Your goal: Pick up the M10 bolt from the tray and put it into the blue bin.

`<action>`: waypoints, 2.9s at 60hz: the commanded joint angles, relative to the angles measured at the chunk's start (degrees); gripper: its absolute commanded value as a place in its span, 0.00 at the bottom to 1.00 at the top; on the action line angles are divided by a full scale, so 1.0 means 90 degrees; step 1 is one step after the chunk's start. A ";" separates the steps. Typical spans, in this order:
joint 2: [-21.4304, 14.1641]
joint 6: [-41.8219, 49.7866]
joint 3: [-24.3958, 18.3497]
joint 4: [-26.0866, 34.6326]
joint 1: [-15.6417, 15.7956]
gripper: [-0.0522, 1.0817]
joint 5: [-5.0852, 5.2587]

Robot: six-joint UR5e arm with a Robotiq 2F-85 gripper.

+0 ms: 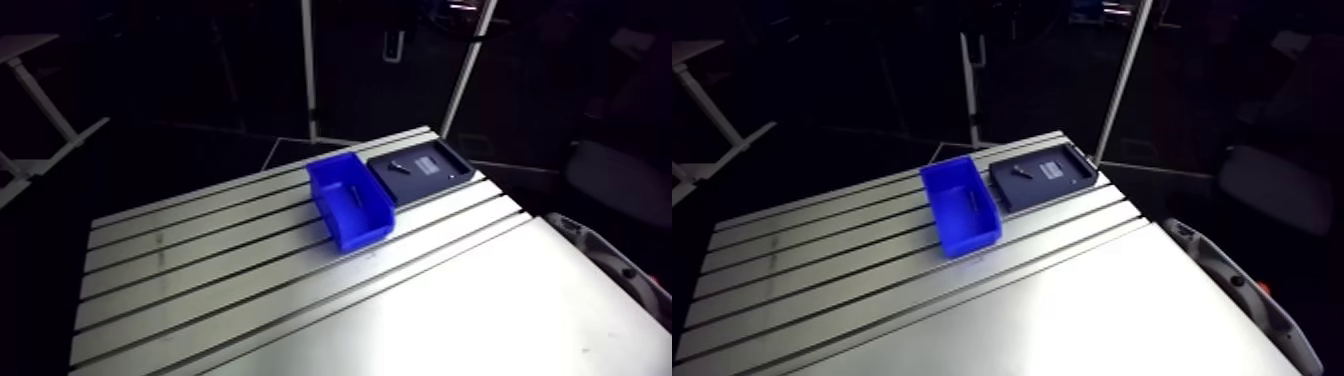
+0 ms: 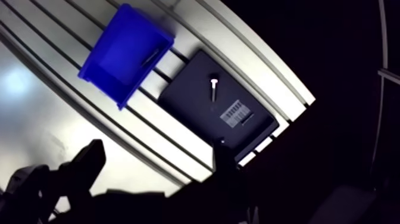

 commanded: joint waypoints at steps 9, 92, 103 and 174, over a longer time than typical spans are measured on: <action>0.0310 -0.0522 0.0175 -0.0740 -0.0179 0.07 0.0015; 0.1121 -0.0615 0.0834 -0.1846 -0.0403 0.16 -0.0004; 0.1246 -0.0605 0.0834 -0.1872 -0.0442 0.24 0.0005; 0.1590 -0.0567 0.1322 -0.2559 -0.0432 0.43 -0.0025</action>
